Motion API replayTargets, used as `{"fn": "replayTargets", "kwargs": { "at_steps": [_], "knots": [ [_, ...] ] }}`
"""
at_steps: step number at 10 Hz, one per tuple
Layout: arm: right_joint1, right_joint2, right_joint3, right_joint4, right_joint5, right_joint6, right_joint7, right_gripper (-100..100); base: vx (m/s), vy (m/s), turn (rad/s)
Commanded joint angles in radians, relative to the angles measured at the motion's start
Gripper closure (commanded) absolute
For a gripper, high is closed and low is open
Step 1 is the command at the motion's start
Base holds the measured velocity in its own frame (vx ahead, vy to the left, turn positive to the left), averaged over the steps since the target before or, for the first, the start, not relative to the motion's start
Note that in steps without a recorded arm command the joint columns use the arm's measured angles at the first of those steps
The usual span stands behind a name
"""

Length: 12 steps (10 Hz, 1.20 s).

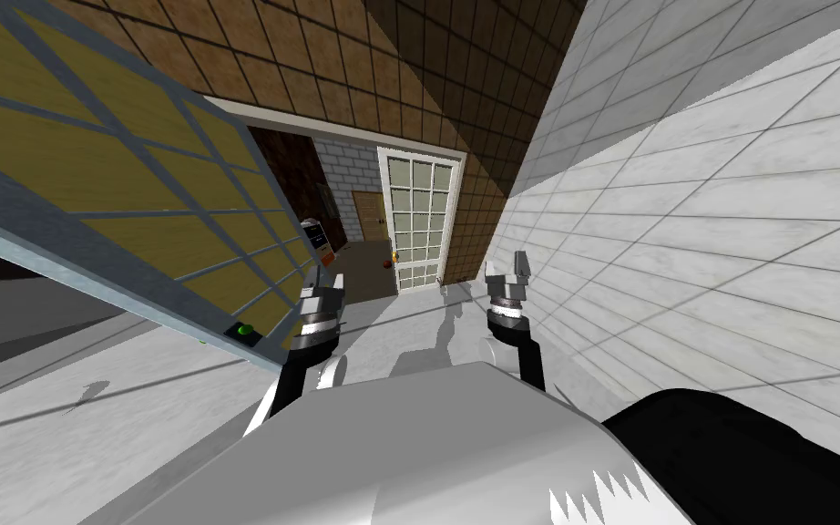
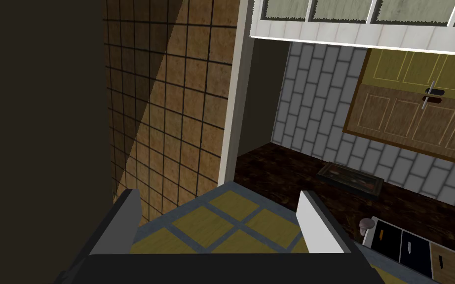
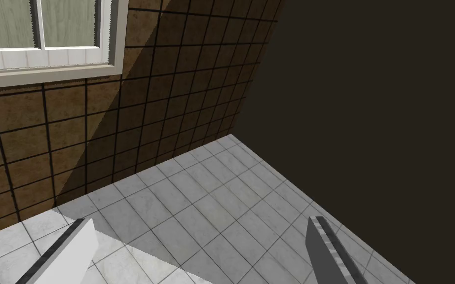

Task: Pull the door open

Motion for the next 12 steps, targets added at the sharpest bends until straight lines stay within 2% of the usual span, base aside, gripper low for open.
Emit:
{"fn": "replayTargets", "kwargs": {
  "at_steps": [1,3,8,12],
  "knots": [
    [0.001,-0.013,-0.007,0.028,0.006,-0.010,0.026,-100,0.055,-0.067,0.082],
    [0.001,-0.024,-0.014,0.056,0.012,-0.020,0.052,-100,0.145,0.088,0.078],
    [0.003,-0.056,-0.042,0.166,0.036,-0.058,0.154,-100,0.161,0.065,0.089],
    [0.004,-0.070,-0.058,0.230,0.050,-0.081,0.213,-100,0.119,0.040,0.069]
  ]
}}
